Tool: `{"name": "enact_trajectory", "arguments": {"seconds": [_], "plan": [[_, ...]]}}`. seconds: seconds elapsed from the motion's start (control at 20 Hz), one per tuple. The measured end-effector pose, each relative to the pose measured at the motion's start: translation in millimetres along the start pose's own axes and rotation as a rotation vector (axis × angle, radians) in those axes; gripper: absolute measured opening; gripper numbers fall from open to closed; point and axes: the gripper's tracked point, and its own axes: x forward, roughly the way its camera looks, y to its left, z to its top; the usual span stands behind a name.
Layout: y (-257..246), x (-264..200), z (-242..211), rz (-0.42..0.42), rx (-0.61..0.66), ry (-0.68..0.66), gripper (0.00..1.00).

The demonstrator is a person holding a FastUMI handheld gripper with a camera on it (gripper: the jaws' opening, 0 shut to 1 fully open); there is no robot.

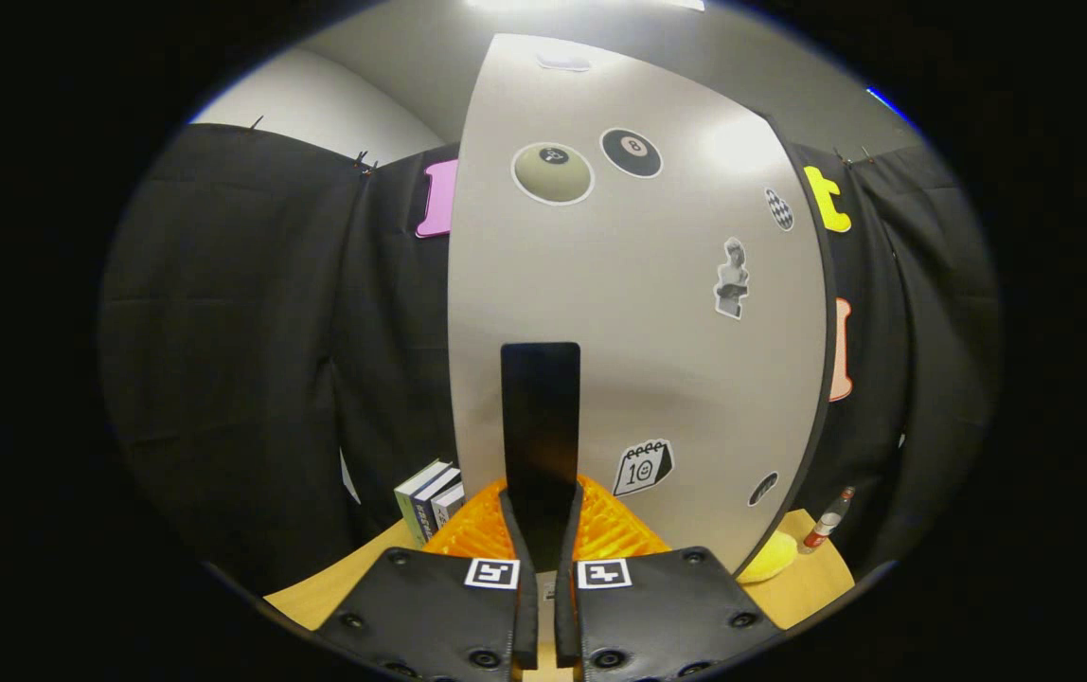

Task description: Open the shoe cabinet door, grab the shoes and put them into the shoe cabinet, then close the shoe cabinet door.

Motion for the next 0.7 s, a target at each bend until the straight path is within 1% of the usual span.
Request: {"name": "enact_trajectory", "arguments": {"seconds": [0.2, 0.55, 0.7], "plan": [[-9.8, -22.6, -3.0, 0.02, -0.002, 0.008, 0.08], [-35.3, -52.0, -4.4, 0.0, -0.001, -0.003, 0.08], [-48.8, -60.8, -4.3, -0.022, -0.013, -0.005, 0.08]]}}
